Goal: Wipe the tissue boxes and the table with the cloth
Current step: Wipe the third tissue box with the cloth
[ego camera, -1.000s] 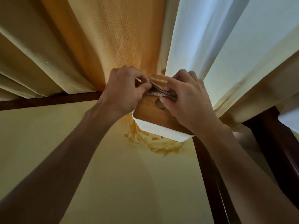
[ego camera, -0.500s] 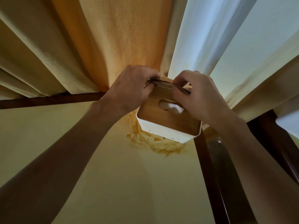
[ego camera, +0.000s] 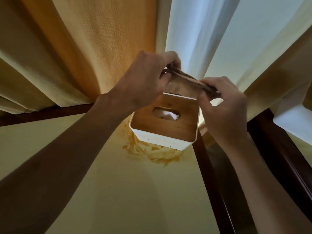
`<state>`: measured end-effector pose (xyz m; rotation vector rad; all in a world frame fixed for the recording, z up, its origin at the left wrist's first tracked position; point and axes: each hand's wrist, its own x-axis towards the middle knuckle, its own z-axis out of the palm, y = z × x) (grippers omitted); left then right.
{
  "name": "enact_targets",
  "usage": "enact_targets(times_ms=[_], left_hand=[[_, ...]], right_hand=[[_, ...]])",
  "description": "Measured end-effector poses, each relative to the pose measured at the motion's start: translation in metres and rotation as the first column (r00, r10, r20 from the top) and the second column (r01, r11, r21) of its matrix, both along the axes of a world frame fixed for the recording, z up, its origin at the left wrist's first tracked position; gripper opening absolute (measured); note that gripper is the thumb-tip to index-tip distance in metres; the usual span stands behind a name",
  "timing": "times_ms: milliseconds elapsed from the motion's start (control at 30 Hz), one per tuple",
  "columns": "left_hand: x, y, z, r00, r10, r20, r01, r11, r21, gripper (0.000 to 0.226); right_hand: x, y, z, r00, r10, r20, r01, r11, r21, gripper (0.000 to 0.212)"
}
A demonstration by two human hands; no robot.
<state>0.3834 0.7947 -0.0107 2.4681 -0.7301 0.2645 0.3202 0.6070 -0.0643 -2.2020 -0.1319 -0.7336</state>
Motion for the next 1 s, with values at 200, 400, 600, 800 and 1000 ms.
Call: enact_targets(times_ms=[200,400,600,800,1000], left_hand=[[0.004,-0.035,0.0,0.995,-0.078,-0.07,0.068,0.99,-0.123,0.02],[-0.002,-0.053,-0.022,0.968,-0.216,-0.13,0.215,0.976,-0.017,0.022],[-0.008,-0.055,-0.041,0.968,-0.222,-0.12,0.23,0.971,0.057,0.026],[-0.016,-0.05,-0.043,0.969,-0.159,-0.19,0.166,0.986,0.023,0.026],[-0.026,-0.033,-0.058,0.987,-0.032,-0.155,0.047,0.995,0.091,0.026]], right_hand=[[-0.035,-0.021,0.018,1.0,-0.027,0.011,0.027,1.0,0.002,0.024],[-0.069,-0.004,-0.014,0.993,-0.117,-0.033,0.115,0.992,-0.052,0.013],[-0.076,0.027,-0.048,0.98,-0.189,-0.067,0.191,0.981,0.026,0.019],[-0.08,0.041,-0.055,0.98,-0.111,-0.167,0.145,0.967,0.208,0.024],[-0.077,0.043,-0.06,0.98,0.001,-0.197,0.052,0.965,0.259,0.03]])
